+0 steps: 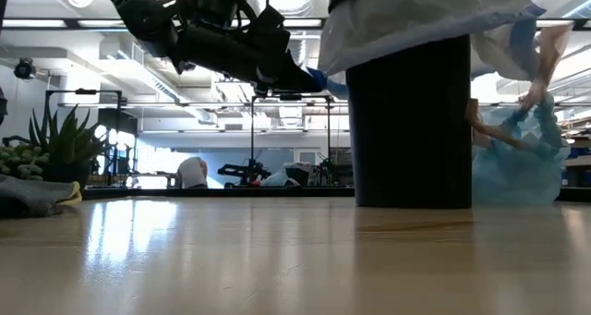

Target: Place trash/remove bag and relplace

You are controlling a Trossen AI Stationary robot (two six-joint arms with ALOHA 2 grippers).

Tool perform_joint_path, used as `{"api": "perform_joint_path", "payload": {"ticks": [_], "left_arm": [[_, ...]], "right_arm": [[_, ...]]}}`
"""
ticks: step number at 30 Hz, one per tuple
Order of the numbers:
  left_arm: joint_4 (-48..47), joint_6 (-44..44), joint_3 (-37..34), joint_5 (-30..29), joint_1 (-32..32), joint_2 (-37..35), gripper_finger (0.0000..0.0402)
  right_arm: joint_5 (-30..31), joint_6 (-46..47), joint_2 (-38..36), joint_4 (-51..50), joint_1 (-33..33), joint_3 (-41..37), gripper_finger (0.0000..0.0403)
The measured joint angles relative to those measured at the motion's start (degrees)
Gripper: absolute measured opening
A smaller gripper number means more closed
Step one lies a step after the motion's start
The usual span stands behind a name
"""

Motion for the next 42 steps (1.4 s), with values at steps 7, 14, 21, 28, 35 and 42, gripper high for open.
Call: {"api": "perform_joint_path", "payload": {"ticks": [7, 14, 21, 28, 35, 42], "left_arm": [[0.0, 0.0, 0.0, 0.0, 0.0, 0.0, 0.0031], [0.0, 0.0, 0.0, 0.0, 0.0, 0.0, 0.0029], [0.0, 0.0, 0.0, 0.0, 0.0, 0.0, 0.0028], [-1.1, 0.0, 0.0, 0.0, 0.0, 0.0, 0.0030], [-1.1, 0.0, 0.0, 0.0, -0.1, 0.0, 0.0029], [0.3, 0.3, 0.0, -0.1, -0.1, 0.0, 0.0028]], "right_arm": [[1.2, -0.9, -0.5, -0.1, 0.8, 1.9, 0.0104], [3.1, -1.1, -1.5, -0.1, 0.7, 2.2, 0.0104], [3.5, -1.3, -1.6, -0.1, 0.6, 1.2, 0.0104], [4.4, -2.4, -3.5, 0.1, 0.4, -1.9, 0.0104], [5.8, 0.5, -12.8, -0.3, -0.1, -7.8, 0.0104], [1.7, -3.3, -14.7, 7.7, 1.2, -12.5, 0.0104]]}}
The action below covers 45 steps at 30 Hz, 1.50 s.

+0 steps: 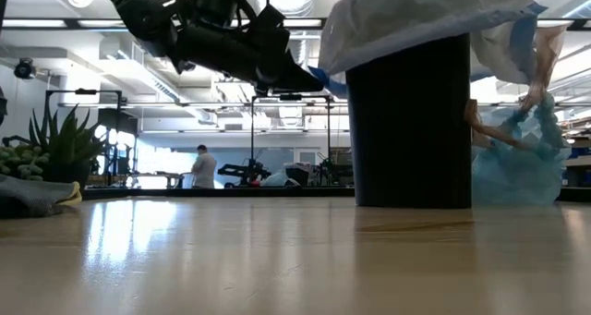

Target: Place trash/remove bag and relplace

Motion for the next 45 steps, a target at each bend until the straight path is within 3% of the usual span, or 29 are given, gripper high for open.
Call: {"api": "perform_joint_path", "payload": {"ticks": [20, 30, 36, 45], "left_arm": [[0.6, -0.3, 0.0, 0.0, -0.2, 0.0, 0.0027], [-2.7, 3.8, 0.0, -0.1, -2.4, -3.0, 0.0031], [-9.3, 4.2, 0.0, -0.1, -3.9, -7.9, 0.0029], [-31.6, 0.6, 0.0, -1.6, -5.6, -16.8, 0.0029]], "right_arm": [[1.0, -4.4, 11.8, -2.7, -0.7, 6.0, 0.0104], [1.0, -5.5, 11.7, -1.7, -1.7, 6.0, 0.0105], [0.3, -6.4, 11.8, -1.6, -4.0, 5.8, 0.0178], [-0.8, -6.6, 11.4, -1.0, -4.2, 6.4, 0.0257]]}}
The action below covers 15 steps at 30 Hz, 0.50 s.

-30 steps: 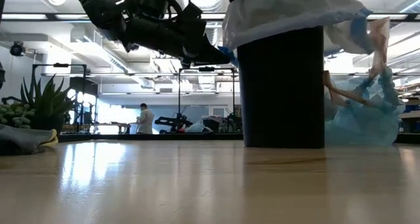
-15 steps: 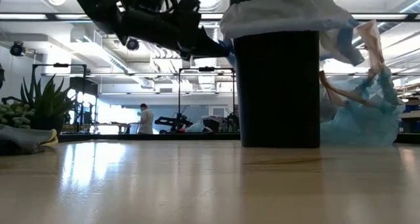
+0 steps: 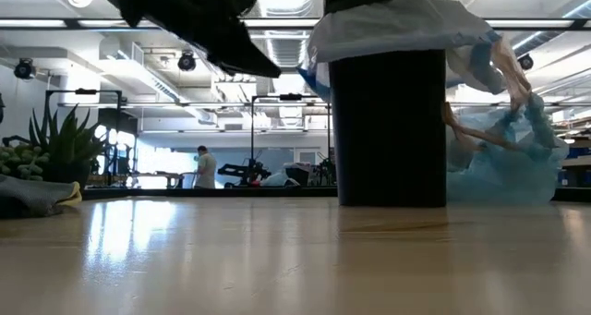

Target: Place trash/remove bag and relplace

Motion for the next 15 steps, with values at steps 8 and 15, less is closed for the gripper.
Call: {"api": "perform_joint_path", "payload": {"ticks": [8, 15], "left_arm": [[1.0, -1.0, 0.0, -2.0, -4.2, -5.0, 0.0043], [14.4, 0.3, 0.0, -2.5, -11.1, -4.8, 0.0057]], "right_arm": [[1.1, 0.0, -4.6, 0.0, 0.1, 1.1, 0.0318], [6.7, 0.8, -11.9, 0.0, 0.8, -1.3, 0.0332]]}}
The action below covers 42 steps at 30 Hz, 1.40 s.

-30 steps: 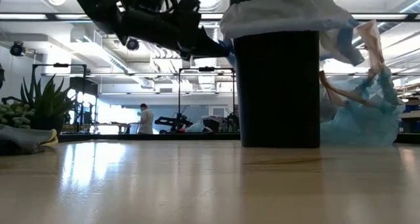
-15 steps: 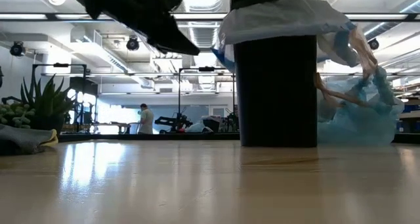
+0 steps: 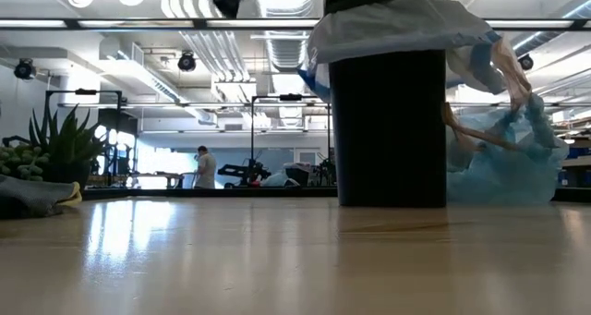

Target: Place trash/remove bag and relplace

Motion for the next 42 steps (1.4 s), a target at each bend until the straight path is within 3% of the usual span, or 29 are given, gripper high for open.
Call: {"api": "perform_joint_path", "payload": {"ticks": [6, 12, 17, 21, 25, 28, 34, 42], "left_arm": [[5.3, 4.0, 0.0, -5.5, -2.9, 2.3, 0.0072], [8.9, 5.3, 0.3, -10.9, -2.3, 2.6, 0.0090], [4.2, 6.5, 10.3, -12.2, 3.6, 2.7, 0.0097], [-10.1, 1.0, 21.2, -5.0, 14.1, 5.9, 0.0088], [-13.6, -5.8, 27.5, 14.8, 24.7, 11.9, 0.0073], [-10.0, -7.1, 31.1, 27.5, 27.9, 16.6, 0.0064], [-10.0, -3.3, 39.3, 29.7, 28.2, 25.0, 0.0048], [-14.2, -5.0, 47.1, 29.4, 32.6, 33.1, 0.0025]], "right_arm": [[1.7, 1.7, -9.0, 4.7, 0.9, -9.1, 0.0326], [3.1, -3.5, -17.9, 21.7, 0.7, -23.9, 0.0325], [3.1, -6.1, -22.0, 30.6, -1.5, -32.2, 0.0325], [3.2, -7.1, -24.3, 35.3, -2.2, -37.0, 0.0325], [4.2, -6.8, -26.7, 37.7, -2.3, -41.5, 0.0324], [4.3, -6.6, -28.2, 38.6, -2.4, -44.3, 0.0320], [4.3, -6.6, -30.5, 39.3, -2.9, -46.9, 0.0308], [4.3, -7.0, -30.7, 39.4, -4.5, -48.4, 0.0293]]}}
